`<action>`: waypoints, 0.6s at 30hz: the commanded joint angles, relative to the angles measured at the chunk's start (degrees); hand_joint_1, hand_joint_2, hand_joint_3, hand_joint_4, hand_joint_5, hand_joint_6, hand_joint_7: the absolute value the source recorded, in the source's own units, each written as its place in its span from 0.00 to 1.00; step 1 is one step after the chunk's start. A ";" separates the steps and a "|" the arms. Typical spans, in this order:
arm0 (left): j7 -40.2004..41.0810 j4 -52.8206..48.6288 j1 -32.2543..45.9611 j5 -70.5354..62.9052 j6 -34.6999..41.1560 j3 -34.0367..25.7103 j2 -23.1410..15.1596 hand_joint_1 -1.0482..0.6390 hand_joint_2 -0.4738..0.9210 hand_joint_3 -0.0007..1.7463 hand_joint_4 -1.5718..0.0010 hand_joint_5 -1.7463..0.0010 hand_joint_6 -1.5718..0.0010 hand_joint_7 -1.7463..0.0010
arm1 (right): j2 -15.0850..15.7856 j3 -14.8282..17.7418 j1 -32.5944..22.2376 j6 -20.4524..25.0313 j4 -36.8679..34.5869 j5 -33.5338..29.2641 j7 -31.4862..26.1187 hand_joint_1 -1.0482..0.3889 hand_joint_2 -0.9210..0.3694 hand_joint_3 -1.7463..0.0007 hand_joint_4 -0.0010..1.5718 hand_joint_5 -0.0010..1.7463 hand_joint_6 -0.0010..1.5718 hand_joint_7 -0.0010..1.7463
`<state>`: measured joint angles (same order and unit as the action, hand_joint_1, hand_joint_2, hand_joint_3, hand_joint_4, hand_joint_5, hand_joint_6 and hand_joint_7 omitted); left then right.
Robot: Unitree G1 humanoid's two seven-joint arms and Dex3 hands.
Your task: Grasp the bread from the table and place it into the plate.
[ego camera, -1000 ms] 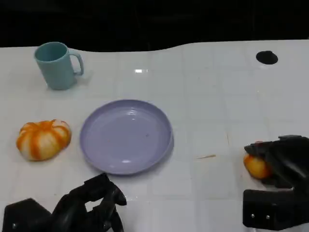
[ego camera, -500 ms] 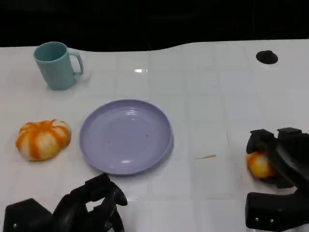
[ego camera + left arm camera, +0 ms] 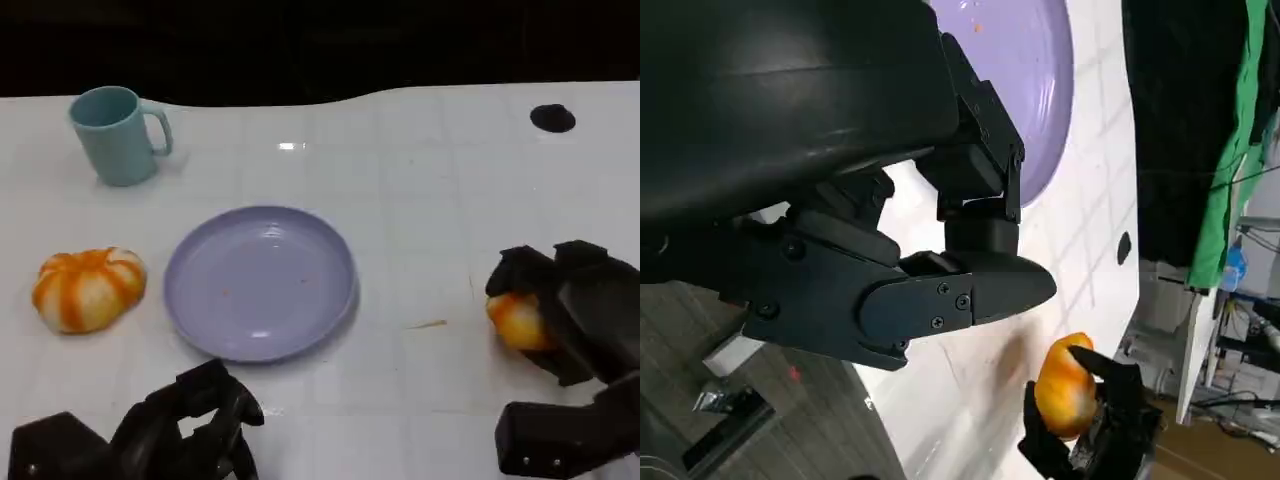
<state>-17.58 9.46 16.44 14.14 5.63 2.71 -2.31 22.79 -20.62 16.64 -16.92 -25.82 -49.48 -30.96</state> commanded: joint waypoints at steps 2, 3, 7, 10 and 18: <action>0.55 0.17 0.35 -0.17 0.14 -0.36 -0.42 0.21 1.00 0.31 0.48 0.00 0.56 0.15 | -1.80 0.21 2.35 -2.48 3.43 2.98 1.81 0.66 0.49 0.23 0.62 1.00 0.51 0.94; 0.52 0.21 0.26 -0.24 0.27 -0.35 -0.55 0.21 1.00 0.31 0.48 0.00 0.56 0.15 | -2.25 0.09 2.71 -2.31 3.91 3.13 2.51 0.64 0.47 0.25 0.62 1.00 0.51 0.94; -0.27 0.02 0.19 0.86 0.63 -0.69 -0.67 0.22 1.00 0.32 0.48 0.00 0.57 0.14 | -4.65 -0.25 4.60 -2.06 4.79 3.98 4.89 0.63 0.46 0.28 0.63 1.00 0.57 0.83; -0.28 -0.11 0.33 1.04 0.36 -0.69 -0.60 0.21 0.99 0.32 0.48 0.00 0.57 0.14 | -6.47 -0.32 6.28 -2.46 4.03 4.97 6.21 0.64 0.46 0.27 0.63 1.00 0.59 0.80; 0.03 -0.02 0.35 0.94 0.75 -0.66 -0.63 0.21 1.00 0.31 0.48 0.00 0.56 0.15 | -10.88 -1.95 12.34 -5.56 -2.58 7.18 7.69 0.66 0.48 0.26 0.62 1.00 0.52 0.92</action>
<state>-17.58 9.47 16.40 14.79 6.07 2.49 -2.41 12.59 -22.39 26.64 -21.16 -26.17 -43.17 -22.67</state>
